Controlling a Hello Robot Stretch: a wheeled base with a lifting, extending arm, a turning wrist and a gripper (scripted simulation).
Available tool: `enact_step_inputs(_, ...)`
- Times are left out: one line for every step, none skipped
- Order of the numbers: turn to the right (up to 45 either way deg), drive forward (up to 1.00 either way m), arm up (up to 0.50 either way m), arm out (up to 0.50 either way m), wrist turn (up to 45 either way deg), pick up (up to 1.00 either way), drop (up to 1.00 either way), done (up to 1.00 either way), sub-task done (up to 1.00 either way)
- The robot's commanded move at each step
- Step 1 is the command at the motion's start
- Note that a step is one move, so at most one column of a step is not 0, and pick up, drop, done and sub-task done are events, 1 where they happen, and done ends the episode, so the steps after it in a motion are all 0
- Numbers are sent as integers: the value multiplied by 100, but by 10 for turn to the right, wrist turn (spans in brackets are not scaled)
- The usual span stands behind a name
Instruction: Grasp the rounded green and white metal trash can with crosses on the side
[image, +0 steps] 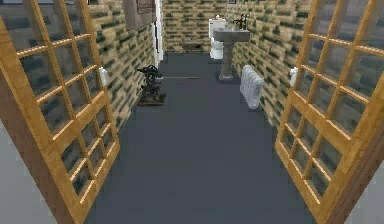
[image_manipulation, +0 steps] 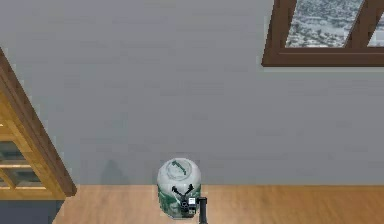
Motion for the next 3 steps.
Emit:
enact_step_inputs(0, 0, 0, 0, 0, 100, 0, 0, 0)
enact_step_inputs(0, 0, 10, 0, 0, 0, 0, 0, 0)
enact_step_inputs(0, 0, 0, 0, 0, 0, 0, 100, 0)
